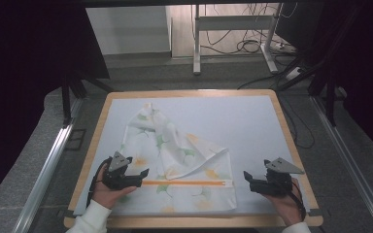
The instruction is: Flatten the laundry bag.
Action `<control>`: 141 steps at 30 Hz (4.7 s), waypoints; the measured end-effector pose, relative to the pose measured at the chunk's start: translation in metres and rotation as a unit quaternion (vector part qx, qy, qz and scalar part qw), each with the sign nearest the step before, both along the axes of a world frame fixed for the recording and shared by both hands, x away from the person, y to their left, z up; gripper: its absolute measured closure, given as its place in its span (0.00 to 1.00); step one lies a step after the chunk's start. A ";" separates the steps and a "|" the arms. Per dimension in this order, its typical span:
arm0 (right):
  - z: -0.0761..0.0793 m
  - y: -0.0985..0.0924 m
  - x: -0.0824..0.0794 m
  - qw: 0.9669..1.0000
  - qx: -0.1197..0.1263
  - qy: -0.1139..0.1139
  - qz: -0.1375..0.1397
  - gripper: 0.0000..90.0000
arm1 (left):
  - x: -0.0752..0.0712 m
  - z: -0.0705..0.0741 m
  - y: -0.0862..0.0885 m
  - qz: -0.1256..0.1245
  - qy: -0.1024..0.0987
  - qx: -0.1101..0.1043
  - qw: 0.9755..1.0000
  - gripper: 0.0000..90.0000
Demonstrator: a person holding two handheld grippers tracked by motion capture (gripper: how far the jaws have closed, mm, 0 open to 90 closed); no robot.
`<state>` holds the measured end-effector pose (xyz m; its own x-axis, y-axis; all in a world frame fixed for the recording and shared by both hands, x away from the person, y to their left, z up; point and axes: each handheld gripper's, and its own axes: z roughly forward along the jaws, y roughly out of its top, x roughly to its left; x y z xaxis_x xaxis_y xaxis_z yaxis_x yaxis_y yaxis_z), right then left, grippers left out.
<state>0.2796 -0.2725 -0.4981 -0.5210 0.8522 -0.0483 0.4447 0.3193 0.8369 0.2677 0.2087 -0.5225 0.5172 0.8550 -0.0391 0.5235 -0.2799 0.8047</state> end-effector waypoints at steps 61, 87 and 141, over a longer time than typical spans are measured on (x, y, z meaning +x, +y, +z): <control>0.022 0.096 0.016 0.993 0.006 0.000 0.119 0.33 | -0.001 -0.005 0.000 -0.030 0.033 -0.016 0.999 0.27; 0.018 0.195 0.023 0.975 -0.010 0.063 0.212 0.35 | -0.001 -0.006 -0.002 -0.028 0.031 -0.015 0.999 0.26; -0.027 0.252 0.043 0.957 -0.101 0.139 0.235 0.56 | -0.002 -0.006 -0.001 -0.035 0.031 -0.020 0.999 0.26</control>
<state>0.3222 -0.0201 -0.5247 -0.8608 0.5089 0.0085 0.4088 0.6814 0.6071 0.2657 0.2073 -0.5286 0.5716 0.8136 -0.1064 0.5525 -0.2857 0.7830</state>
